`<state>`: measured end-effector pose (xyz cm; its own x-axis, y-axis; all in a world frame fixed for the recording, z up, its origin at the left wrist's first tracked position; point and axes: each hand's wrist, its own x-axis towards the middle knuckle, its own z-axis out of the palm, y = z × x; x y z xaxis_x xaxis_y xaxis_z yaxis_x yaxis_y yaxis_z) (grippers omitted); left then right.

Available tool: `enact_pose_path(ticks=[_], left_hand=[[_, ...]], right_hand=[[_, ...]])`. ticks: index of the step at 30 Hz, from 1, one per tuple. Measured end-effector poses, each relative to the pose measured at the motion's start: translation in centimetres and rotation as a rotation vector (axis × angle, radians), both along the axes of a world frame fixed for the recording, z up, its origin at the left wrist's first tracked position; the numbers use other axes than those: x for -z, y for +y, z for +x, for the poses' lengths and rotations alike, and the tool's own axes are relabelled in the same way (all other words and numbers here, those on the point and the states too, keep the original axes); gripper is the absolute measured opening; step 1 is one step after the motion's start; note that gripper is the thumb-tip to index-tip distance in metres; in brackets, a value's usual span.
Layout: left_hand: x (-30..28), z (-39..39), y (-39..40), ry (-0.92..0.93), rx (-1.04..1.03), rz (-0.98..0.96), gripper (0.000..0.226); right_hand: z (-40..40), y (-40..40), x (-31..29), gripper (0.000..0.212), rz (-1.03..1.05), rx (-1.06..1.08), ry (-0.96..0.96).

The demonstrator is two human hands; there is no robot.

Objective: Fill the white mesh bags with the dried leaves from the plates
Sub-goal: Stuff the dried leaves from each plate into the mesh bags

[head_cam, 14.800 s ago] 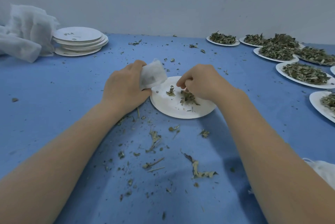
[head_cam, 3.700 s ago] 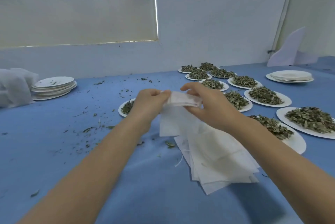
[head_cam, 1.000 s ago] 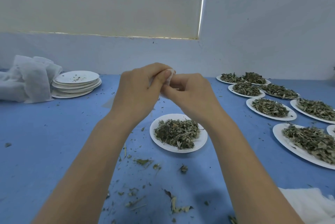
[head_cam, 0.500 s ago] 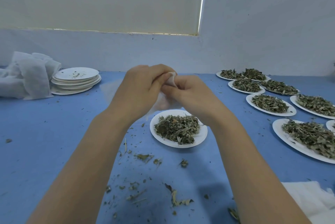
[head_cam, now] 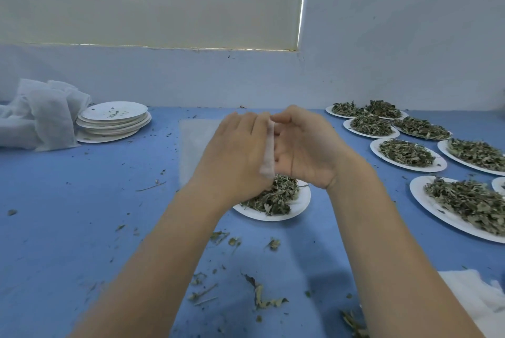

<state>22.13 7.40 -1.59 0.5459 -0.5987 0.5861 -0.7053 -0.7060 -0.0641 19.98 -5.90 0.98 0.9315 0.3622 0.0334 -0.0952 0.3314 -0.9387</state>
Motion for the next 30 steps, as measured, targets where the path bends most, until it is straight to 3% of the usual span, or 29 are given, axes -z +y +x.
enact_pose_path(ticks=[2,6,11,15,21,30], left_hand=[[0.6,0.1,-0.3,-0.102,-0.016,-0.088,0.038],[1.2,1.0,0.9,-0.107,-0.032,-0.061,0.039],[2.5,2.7,3.6,0.102,-0.22,-0.067,0.015],[3.9,3.1,4.6,0.188,-0.238,-0.034,0.021],[5.3,4.1,4.5,0.292,-0.216,-0.055,0.032],[7.2,5.4,5.4,0.29,-0.184,-0.1,0.035]], right_hand=[[0.0,-0.3,0.1,0.032,-0.073,-0.011,0.024],[0.2,-0.8,0.4,0.032,-0.307,0.107,-0.033],[0.6,-1.8,1.9,0.016,-1.007,0.296,-0.179],[1.4,-1.3,3.6,0.033,-1.361,0.301,-0.173],[2.4,0.5,5.7,0.047,-1.477,0.375,-0.353],[3.2,1.6,6.7,0.029,-1.58,0.314,-0.456]])
